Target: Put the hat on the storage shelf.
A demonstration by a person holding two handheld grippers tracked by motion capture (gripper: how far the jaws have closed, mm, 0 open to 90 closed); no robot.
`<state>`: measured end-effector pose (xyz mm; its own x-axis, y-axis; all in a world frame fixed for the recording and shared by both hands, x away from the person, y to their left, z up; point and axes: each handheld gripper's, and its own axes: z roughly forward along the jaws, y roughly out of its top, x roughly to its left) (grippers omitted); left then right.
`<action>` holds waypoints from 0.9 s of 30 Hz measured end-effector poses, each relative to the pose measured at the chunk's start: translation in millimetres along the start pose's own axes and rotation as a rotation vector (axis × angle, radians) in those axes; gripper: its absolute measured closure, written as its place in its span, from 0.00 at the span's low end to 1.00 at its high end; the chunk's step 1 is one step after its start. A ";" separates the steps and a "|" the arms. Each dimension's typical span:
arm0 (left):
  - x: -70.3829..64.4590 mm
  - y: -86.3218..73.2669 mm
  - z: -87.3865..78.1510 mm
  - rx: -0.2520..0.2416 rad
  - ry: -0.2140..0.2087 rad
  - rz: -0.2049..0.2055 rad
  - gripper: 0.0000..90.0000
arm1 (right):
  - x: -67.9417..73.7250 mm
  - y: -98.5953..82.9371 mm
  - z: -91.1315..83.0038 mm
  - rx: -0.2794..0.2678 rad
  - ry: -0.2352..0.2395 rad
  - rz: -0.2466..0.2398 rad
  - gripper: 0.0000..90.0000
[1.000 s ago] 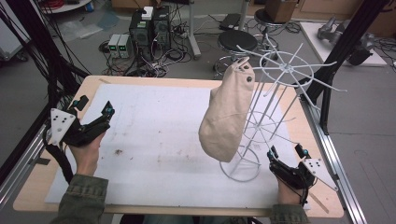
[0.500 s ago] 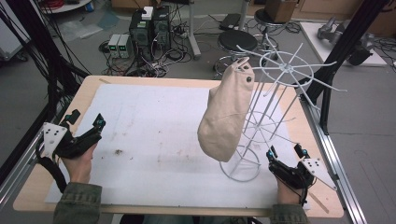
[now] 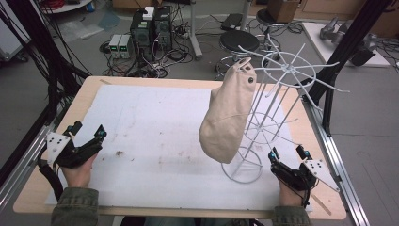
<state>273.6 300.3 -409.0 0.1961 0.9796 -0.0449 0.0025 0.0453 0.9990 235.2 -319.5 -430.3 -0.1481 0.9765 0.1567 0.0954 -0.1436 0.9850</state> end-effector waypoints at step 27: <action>0.0 -20.2 -12.0 0.057 -0.042 0.055 0.23 | -1.0 -0.9 0.7 0.010 0.013 0.012 0.05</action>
<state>261.8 301.7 -429.2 0.2387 0.9710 0.0093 0.0461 -0.0210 0.9987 235.9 -320.2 -431.4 -0.1592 0.9726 0.1696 0.1073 -0.1538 0.9823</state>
